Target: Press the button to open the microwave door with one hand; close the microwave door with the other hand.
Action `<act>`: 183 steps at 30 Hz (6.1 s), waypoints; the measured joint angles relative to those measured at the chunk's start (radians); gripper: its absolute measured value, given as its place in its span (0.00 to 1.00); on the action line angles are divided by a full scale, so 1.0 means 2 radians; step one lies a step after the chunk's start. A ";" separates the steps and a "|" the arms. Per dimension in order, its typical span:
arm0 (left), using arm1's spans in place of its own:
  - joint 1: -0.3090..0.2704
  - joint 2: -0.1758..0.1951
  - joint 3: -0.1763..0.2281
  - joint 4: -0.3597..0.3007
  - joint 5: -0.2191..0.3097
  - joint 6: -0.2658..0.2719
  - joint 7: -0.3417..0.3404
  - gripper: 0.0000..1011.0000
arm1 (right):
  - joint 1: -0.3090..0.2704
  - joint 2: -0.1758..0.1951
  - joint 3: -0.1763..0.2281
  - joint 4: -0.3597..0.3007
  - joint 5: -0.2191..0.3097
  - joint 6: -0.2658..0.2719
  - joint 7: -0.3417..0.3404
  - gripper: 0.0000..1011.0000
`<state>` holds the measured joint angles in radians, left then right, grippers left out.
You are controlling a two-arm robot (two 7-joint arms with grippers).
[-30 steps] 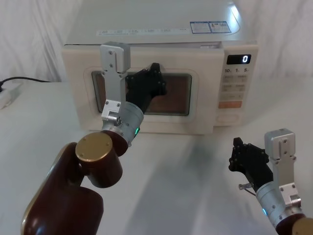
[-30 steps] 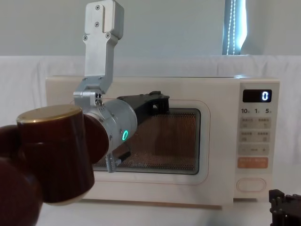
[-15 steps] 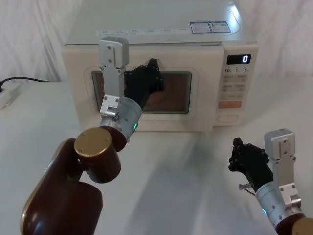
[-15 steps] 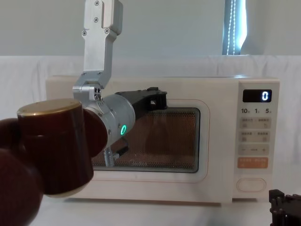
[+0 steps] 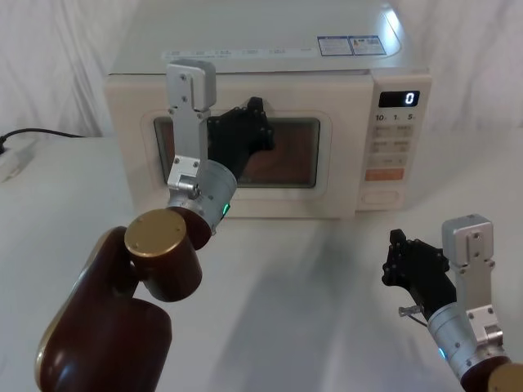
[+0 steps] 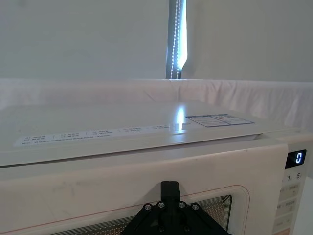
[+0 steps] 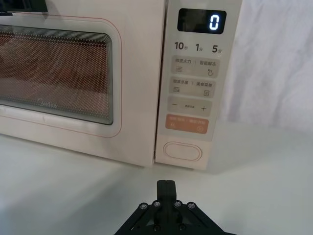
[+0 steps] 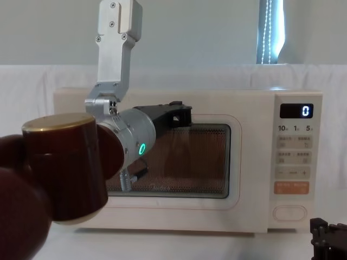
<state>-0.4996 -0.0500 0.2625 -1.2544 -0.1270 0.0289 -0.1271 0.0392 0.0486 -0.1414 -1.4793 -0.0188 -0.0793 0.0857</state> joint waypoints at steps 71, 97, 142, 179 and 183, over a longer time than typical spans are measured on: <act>0.117 0.041 -0.010 -0.154 -0.027 0.012 -0.014 0.00 | 0.000 0.000 0.000 0.000 0.000 0.000 0.000 0.00; 0.304 0.095 -0.073 -0.283 -0.051 -0.016 0.004 0.00 | 0.000 0.000 0.000 0.000 0.000 0.000 0.000 0.00; 0.338 0.089 -0.086 -0.286 -0.057 -0.022 0.006 0.00 | 0.000 0.000 0.000 0.000 0.000 0.000 0.000 0.21; 0.338 0.089 -0.086 -0.286 -0.056 -0.021 0.006 0.00 | 0.000 0.000 0.000 0.000 0.000 0.000 0.000 0.99; 0.338 0.089 -0.086 -0.286 -0.057 -0.021 0.006 0.04 | 0.000 0.000 0.000 0.000 0.000 0.000 0.000 0.99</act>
<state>0.1764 0.1281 0.0898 -1.8255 -0.2400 -0.0140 -0.1153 0.0392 0.0486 -0.1414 -1.4793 -0.0188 -0.0792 0.0857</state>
